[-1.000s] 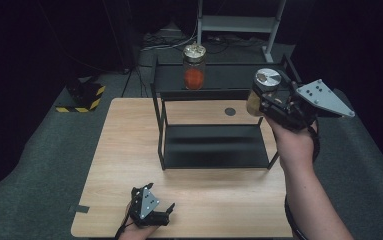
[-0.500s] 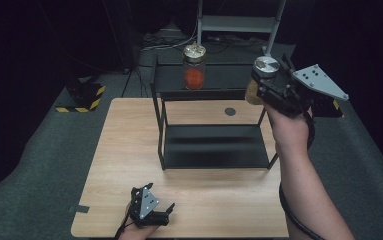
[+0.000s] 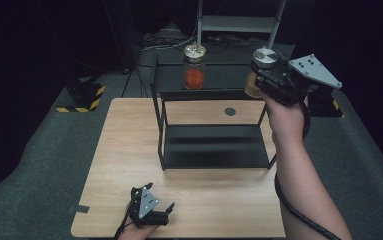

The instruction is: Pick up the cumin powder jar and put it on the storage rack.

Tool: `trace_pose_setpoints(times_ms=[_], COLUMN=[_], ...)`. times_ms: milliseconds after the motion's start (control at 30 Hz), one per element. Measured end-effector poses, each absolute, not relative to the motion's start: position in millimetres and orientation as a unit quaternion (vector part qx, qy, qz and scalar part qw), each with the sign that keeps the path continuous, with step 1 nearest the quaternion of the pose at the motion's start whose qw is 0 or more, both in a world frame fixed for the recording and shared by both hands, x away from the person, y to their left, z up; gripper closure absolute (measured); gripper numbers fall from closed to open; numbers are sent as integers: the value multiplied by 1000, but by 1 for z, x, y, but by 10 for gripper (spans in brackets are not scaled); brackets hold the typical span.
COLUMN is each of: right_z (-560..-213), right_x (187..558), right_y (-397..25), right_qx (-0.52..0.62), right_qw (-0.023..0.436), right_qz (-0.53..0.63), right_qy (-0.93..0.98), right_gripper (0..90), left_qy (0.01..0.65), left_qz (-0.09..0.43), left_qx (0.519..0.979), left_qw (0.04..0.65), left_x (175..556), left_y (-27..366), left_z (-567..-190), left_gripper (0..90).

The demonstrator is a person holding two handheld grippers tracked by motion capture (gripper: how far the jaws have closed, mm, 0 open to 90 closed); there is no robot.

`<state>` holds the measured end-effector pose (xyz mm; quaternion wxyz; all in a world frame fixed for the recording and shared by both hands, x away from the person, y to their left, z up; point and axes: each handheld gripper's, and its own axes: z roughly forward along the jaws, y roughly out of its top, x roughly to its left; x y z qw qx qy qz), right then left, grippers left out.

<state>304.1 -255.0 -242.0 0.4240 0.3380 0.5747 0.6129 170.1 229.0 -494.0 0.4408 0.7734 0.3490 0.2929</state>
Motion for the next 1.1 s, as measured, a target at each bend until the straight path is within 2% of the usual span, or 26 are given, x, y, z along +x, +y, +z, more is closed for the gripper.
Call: trace_pose_setpoints(times_ms=[1100], right_z=[-248], right_x=[348], right_y=[-234], right_qx=[344], right_qw=[436], right_qz=[600], right_qy=[576], right_gripper=[344], left_qy=[353], left_qz=[286], left_qx=[765], left_qw=[456], left_x=[170], left_y=[235], left_z=[-496], left_gripper=[7])
